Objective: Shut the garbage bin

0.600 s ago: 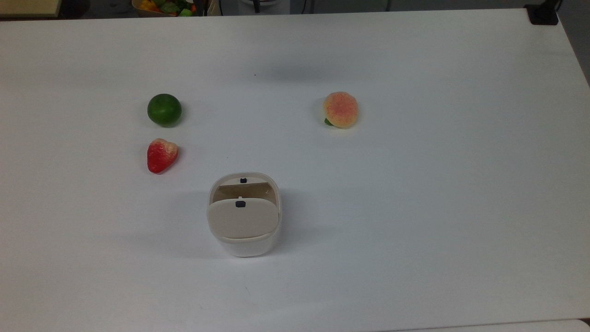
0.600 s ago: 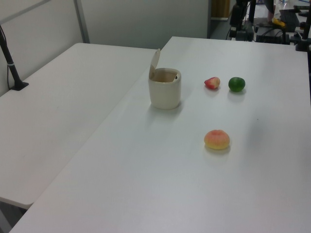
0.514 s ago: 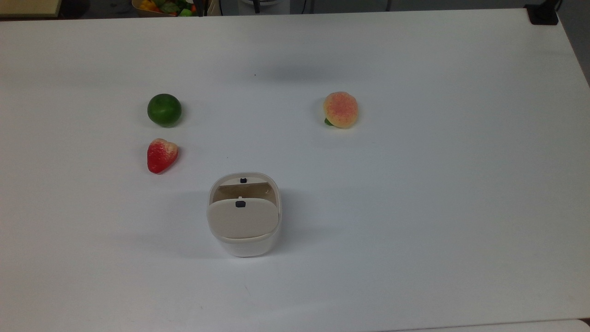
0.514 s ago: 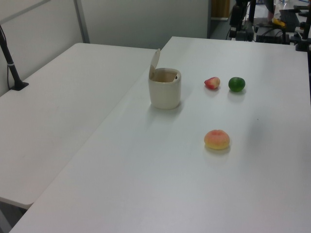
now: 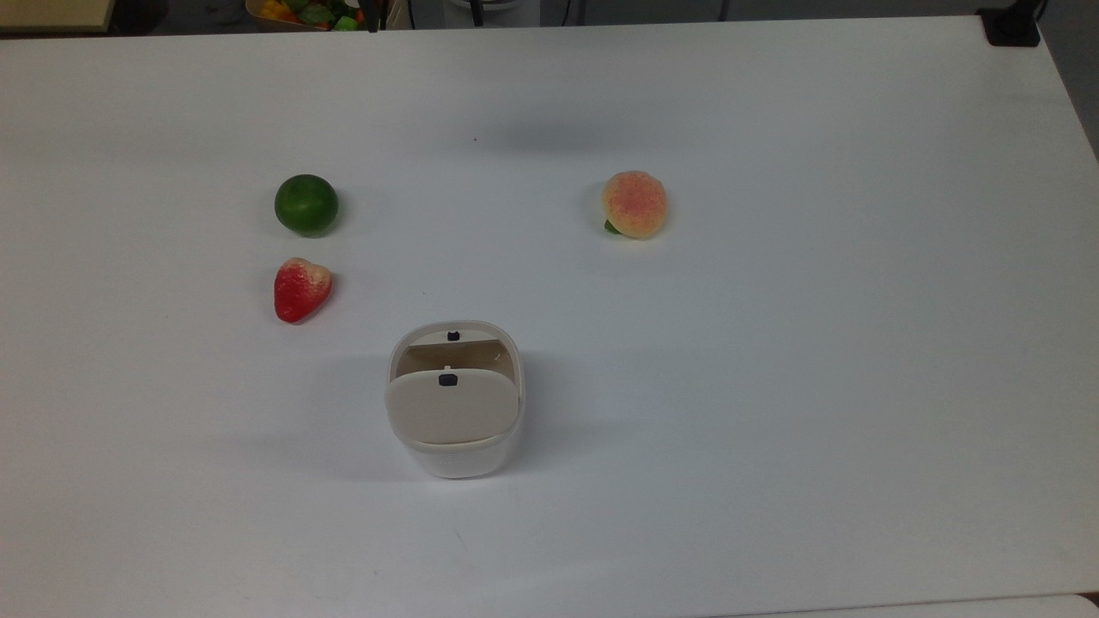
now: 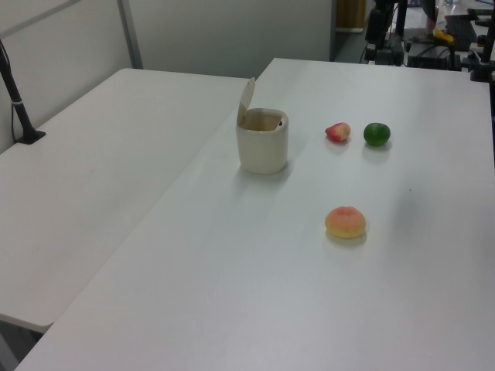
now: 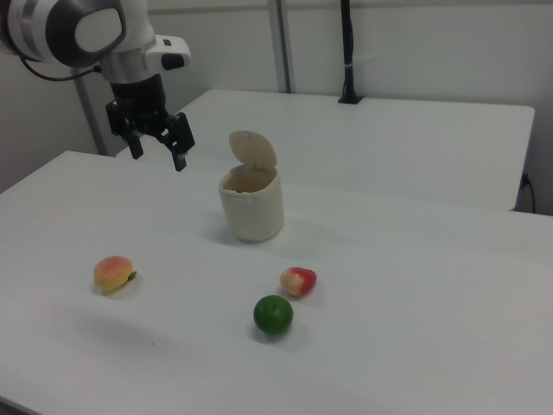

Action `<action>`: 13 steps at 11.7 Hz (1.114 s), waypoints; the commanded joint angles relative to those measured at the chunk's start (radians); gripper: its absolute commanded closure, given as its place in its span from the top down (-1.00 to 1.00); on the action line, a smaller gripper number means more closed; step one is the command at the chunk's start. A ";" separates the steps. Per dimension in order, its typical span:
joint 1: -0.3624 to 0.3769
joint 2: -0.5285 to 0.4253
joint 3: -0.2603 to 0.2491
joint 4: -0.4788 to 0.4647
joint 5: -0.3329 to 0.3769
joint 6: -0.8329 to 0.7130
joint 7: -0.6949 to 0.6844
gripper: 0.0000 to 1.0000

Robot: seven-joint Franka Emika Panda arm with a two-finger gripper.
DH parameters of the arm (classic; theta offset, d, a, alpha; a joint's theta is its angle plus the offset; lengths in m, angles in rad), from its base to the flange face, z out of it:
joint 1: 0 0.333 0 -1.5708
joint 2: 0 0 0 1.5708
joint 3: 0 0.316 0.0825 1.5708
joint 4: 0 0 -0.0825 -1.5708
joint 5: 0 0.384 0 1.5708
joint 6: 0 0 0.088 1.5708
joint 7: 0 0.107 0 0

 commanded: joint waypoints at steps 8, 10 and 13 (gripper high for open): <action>0.004 -0.009 -0.021 -0.005 -0.004 0.002 0.002 1.00; 0.005 -0.006 -0.021 -0.007 -0.009 0.035 0.007 1.00; 0.011 0.001 -0.020 -0.007 -0.014 0.076 -0.005 0.55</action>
